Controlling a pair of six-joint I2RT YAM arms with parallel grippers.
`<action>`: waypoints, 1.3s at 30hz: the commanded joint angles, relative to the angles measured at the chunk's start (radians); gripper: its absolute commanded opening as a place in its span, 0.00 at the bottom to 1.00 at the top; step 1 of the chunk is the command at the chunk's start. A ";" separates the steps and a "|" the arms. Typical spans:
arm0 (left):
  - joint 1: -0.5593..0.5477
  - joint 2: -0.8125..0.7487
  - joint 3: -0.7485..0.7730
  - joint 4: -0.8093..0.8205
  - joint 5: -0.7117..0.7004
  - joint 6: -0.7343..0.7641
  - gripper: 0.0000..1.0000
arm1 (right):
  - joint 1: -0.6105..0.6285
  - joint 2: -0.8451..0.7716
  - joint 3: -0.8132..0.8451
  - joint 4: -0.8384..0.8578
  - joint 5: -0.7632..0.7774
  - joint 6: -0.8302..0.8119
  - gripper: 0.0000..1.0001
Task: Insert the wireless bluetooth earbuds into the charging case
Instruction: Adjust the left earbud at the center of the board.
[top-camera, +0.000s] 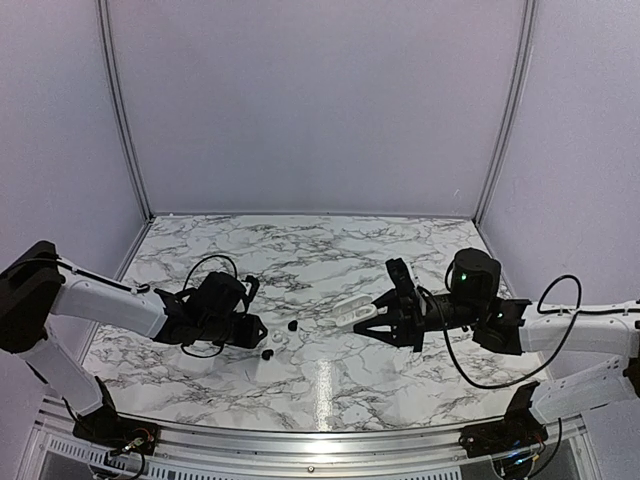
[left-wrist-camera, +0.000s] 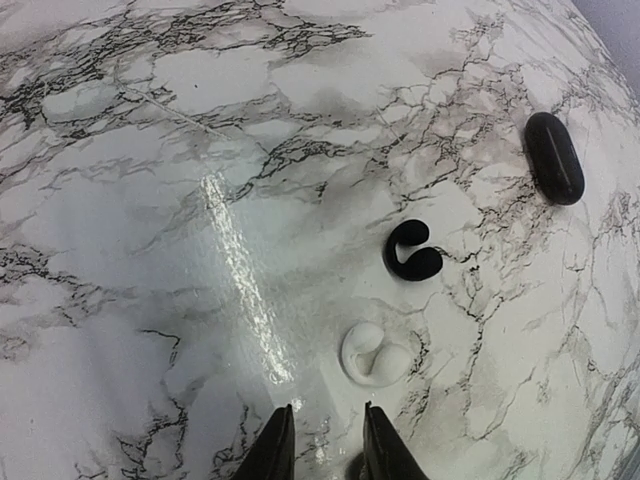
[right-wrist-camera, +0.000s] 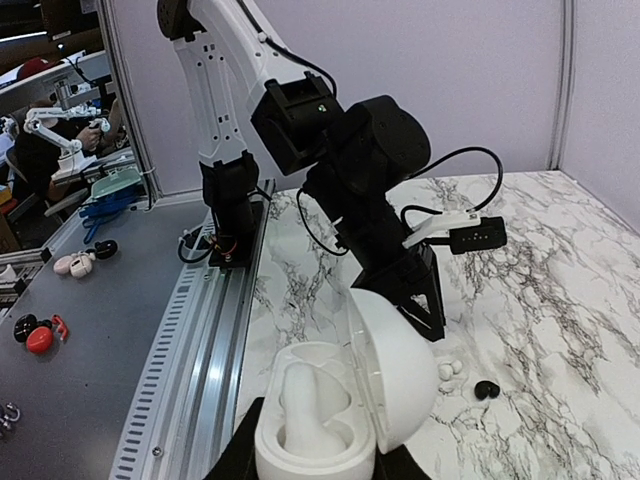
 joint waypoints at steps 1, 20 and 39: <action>0.006 0.030 0.042 0.023 0.006 0.046 0.25 | 0.009 -0.009 -0.004 -0.001 -0.014 -0.024 0.00; 0.006 0.123 0.242 -0.189 0.058 0.445 0.54 | 0.027 0.000 -0.002 -0.009 -0.009 -0.025 0.00; 0.008 0.259 0.382 -0.305 0.232 0.560 0.51 | 0.027 0.014 0.002 -0.012 0.001 -0.018 0.00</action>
